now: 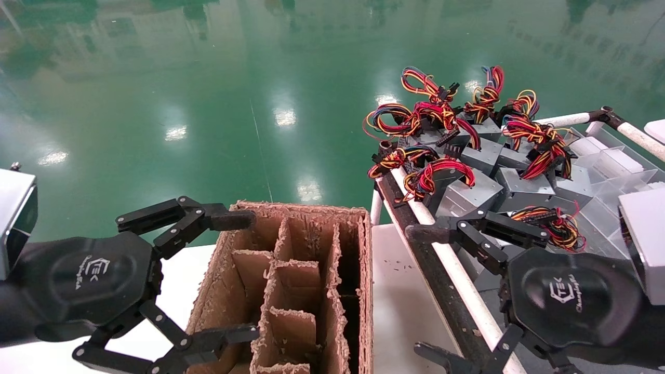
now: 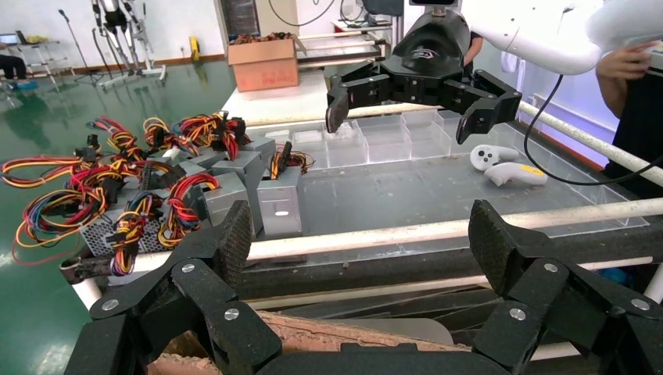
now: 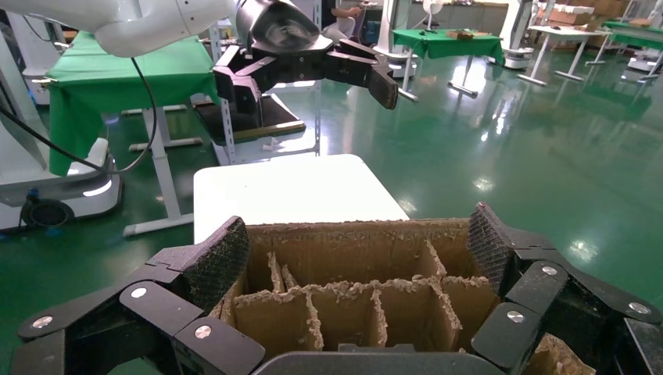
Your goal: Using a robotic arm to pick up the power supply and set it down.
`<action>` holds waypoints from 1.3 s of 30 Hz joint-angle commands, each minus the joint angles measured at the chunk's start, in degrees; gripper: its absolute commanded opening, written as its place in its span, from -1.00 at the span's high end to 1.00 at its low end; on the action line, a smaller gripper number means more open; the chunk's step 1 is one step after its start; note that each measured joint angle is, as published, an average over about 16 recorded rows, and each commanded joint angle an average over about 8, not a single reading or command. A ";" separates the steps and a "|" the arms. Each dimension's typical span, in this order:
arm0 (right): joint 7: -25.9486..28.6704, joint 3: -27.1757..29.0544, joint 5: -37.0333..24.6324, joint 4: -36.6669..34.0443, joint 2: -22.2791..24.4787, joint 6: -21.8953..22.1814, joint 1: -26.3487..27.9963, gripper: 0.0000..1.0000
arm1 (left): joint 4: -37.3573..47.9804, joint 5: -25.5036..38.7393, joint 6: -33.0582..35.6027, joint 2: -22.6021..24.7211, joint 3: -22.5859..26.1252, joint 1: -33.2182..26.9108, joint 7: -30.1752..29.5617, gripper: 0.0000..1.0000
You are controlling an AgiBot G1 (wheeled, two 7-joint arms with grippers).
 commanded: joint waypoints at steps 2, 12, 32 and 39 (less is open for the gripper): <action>-0.20 -0.48 0.40 -0.41 -0.02 0.09 0.26 -1.00 | 0.00 0.00 0.00 0.00 0.00 0.00 0.00 -1.00; -0.55 -1.31 1.15 -1.13 -0.08 0.26 0.73 -1.00 | 0.00 0.00 0.00 0.00 0.00 0.00 0.00 -1.00; -0.76 -1.87 1.62 -1.59 -0.15 0.37 1.02 -1.00 | 0.00 0.00 0.00 0.00 0.00 0.00 0.00 -1.00; -0.78 -1.92 1.65 -1.62 -0.16 0.40 1.04 -1.00 | 0.00 0.00 0.00 0.00 0.00 0.00 0.00 -1.00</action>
